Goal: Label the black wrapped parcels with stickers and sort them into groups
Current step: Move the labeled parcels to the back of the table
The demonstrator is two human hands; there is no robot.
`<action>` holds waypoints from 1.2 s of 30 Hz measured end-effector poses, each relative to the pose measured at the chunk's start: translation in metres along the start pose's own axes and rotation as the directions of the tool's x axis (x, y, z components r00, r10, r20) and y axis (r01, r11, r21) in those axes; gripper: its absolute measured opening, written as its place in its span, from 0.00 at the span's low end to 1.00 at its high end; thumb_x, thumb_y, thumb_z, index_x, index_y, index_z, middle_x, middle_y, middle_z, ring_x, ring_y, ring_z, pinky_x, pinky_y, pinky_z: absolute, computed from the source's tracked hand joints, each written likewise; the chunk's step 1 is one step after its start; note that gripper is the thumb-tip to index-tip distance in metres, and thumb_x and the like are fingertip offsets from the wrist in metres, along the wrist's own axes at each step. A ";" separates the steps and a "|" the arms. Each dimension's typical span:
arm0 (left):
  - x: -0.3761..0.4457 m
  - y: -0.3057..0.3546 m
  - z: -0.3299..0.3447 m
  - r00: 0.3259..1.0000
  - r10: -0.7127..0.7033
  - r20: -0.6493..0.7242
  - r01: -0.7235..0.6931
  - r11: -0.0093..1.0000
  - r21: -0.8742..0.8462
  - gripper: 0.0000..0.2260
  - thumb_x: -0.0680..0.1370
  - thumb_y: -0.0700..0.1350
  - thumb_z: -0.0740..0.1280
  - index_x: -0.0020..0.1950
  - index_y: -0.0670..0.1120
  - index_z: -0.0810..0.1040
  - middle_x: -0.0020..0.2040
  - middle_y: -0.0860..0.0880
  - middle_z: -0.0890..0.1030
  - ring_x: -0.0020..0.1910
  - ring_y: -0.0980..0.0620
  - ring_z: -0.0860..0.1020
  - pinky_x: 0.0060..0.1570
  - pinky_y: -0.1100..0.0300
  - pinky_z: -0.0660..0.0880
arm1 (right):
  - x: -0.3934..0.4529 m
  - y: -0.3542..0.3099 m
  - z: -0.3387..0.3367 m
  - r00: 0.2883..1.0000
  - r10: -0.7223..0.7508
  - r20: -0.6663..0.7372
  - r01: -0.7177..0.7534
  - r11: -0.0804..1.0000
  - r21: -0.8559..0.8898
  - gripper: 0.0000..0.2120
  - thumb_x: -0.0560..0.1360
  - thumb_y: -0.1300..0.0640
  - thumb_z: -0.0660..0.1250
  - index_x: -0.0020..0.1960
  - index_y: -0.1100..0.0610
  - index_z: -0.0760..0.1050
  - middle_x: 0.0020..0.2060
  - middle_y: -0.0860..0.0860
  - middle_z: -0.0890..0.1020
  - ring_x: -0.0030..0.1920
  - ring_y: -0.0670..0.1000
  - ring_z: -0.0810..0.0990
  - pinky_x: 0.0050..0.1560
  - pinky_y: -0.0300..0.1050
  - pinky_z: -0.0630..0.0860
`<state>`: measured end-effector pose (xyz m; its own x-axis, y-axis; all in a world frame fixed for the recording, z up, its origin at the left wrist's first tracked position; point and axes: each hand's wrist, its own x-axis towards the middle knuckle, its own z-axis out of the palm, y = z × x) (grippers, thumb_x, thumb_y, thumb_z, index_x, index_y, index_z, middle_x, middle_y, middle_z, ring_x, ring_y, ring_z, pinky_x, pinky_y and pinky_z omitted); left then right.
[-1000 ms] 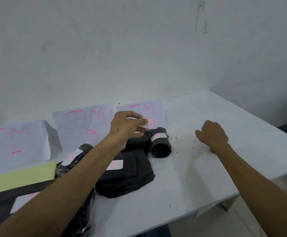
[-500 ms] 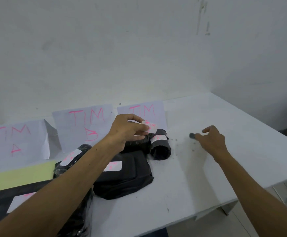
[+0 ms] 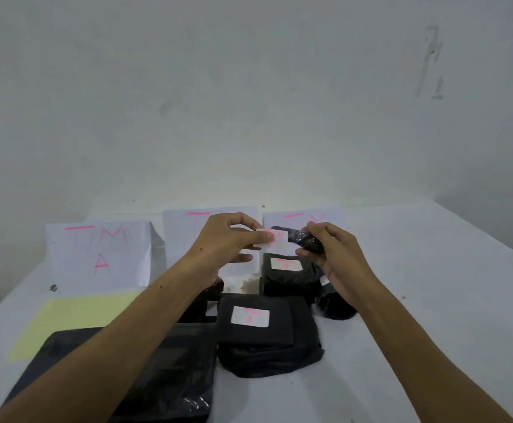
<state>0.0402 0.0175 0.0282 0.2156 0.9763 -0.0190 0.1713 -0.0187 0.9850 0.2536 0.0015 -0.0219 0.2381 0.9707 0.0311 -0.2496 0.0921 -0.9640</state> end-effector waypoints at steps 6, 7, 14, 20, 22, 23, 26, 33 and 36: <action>-0.011 -0.008 -0.043 0.997 0.041 -0.065 -0.037 0.998 0.060 0.12 0.71 0.47 0.80 0.46 0.41 0.84 0.43 0.47 0.87 0.41 0.56 0.82 0.38 0.62 0.77 | -0.004 0.009 0.050 0.993 0.076 0.096 -0.082 0.995 0.060 0.14 0.82 0.56 0.66 0.52 0.68 0.82 0.52 0.61 0.84 0.40 0.56 0.85 0.45 0.43 0.84; -0.012 -0.010 -0.051 0.996 0.040 -0.083 -0.035 0.998 0.057 0.12 0.71 0.47 0.80 0.46 0.41 0.84 0.42 0.47 0.87 0.41 0.56 0.82 0.37 0.62 0.76 | -0.005 0.010 0.059 0.989 0.095 0.116 -0.104 0.992 0.070 0.15 0.82 0.55 0.66 0.53 0.68 0.82 0.52 0.62 0.85 0.40 0.56 0.86 0.44 0.42 0.84; -0.013 -0.026 -0.090 0.976 0.047 -0.213 -0.034 0.997 0.067 0.09 0.71 0.46 0.79 0.44 0.43 0.84 0.39 0.49 0.87 0.38 0.58 0.82 0.34 0.63 0.76 | -0.011 0.014 0.113 0.936 0.230 0.267 -0.278 0.948 0.155 0.18 0.80 0.55 0.70 0.55 0.72 0.81 0.49 0.64 0.86 0.45 0.57 0.87 0.43 0.37 0.83; -0.016 -0.039 -0.118 0.964 0.083 -0.252 -0.064 0.995 0.082 0.11 0.70 0.43 0.80 0.48 0.42 0.83 0.42 0.44 0.87 0.39 0.54 0.83 0.33 0.64 0.78 | -0.012 0.023 0.142 0.902 0.251 0.351 -0.335 0.920 0.202 0.14 0.80 0.63 0.68 0.61 0.72 0.77 0.51 0.65 0.86 0.50 0.58 0.87 0.46 0.39 0.84; -0.017 -0.042 -0.126 0.963 0.088 -0.254 -0.073 0.995 0.069 0.12 0.70 0.42 0.80 0.50 0.42 0.82 0.42 0.45 0.87 0.39 0.53 0.84 0.33 0.64 0.79 | -0.013 0.028 0.151 0.926 0.243 0.290 -0.292 0.946 0.140 0.13 0.81 0.61 0.68 0.61 0.69 0.78 0.50 0.63 0.86 0.47 0.58 0.88 0.43 0.40 0.84; -0.017 -0.043 -0.129 0.963 0.091 -0.253 -0.077 0.995 0.063 0.13 0.70 0.42 0.80 0.51 0.42 0.82 0.42 0.45 0.87 0.40 0.53 0.85 0.34 0.64 0.79 | -0.014 0.031 0.156 0.941 0.235 0.242 -0.261 0.962 0.080 0.12 0.81 0.59 0.68 0.60 0.66 0.79 0.49 0.62 0.86 0.44 0.58 0.88 0.41 0.40 0.83; -0.015 -0.047 -0.135 0.964 0.087 -0.249 -0.078 0.996 0.047 0.12 0.72 0.42 0.79 0.53 0.44 0.81 0.42 0.46 0.87 0.42 0.50 0.86 0.38 0.61 0.82 | -0.017 0.040 0.169 0.976 0.180 0.126 -0.161 0.976 -0.150 0.14 0.80 0.48 0.68 0.55 0.58 0.81 0.43 0.55 0.88 0.40 0.55 0.88 0.39 0.46 0.83; -0.014 -0.062 -0.140 0.970 0.095 -0.222 -0.076 0.993 0.091 0.12 0.72 0.42 0.78 0.53 0.43 0.82 0.40 0.44 0.87 0.40 0.48 0.86 0.40 0.58 0.82 | -0.021 0.059 0.184 0.982 0.184 0.033 -0.176 0.971 -0.162 0.23 0.80 0.39 0.65 0.47 0.60 0.80 0.37 0.62 0.86 0.31 0.54 0.83 0.34 0.46 0.81; -0.013 -0.069 -0.138 0.962 0.127 -0.240 -0.086 0.981 0.175 0.12 0.71 0.45 0.79 0.51 0.45 0.82 0.38 0.46 0.87 0.38 0.51 0.86 0.35 0.59 0.78 | -0.024 0.063 0.186 0.968 0.249 0.038 -0.245 0.967 -0.074 0.24 0.80 0.39 0.65 0.47 0.62 0.80 0.35 0.62 0.85 0.29 0.52 0.82 0.31 0.43 0.80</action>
<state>-0.1069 0.0355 -0.0161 -0.0016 0.9890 0.1480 0.3183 -0.1398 0.9376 0.0575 0.0252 -0.0341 0.1332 0.9708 -0.1996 -0.2300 -0.1656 -0.9590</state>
